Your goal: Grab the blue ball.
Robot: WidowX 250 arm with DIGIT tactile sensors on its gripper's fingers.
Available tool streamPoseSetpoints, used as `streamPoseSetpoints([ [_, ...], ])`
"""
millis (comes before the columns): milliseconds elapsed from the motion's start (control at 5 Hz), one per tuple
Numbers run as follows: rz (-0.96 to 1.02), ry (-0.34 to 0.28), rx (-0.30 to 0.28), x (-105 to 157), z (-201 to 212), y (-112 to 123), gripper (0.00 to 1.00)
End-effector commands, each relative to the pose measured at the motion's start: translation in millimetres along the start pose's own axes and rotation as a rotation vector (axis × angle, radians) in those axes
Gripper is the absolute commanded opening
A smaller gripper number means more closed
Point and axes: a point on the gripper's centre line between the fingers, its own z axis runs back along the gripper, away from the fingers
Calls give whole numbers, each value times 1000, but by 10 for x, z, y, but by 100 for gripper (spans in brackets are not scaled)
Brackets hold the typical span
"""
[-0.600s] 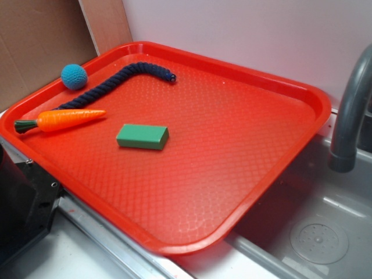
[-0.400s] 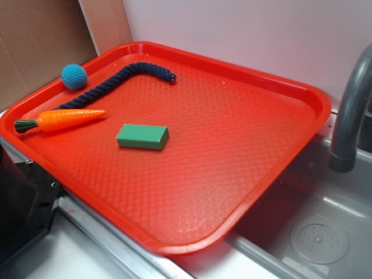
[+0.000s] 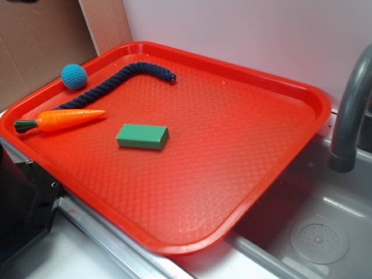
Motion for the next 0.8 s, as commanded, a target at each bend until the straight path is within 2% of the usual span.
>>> streamPoseSetpoints([
  [0, 456, -193, 68, 384, -406, 642, 100],
  [200, 586, -232, 153, 704, -639, 811, 100],
  [400, 692, -239, 195, 793, -758, 936, 100],
  [600, 819, -256, 344, 847, -961, 1095, 100],
])
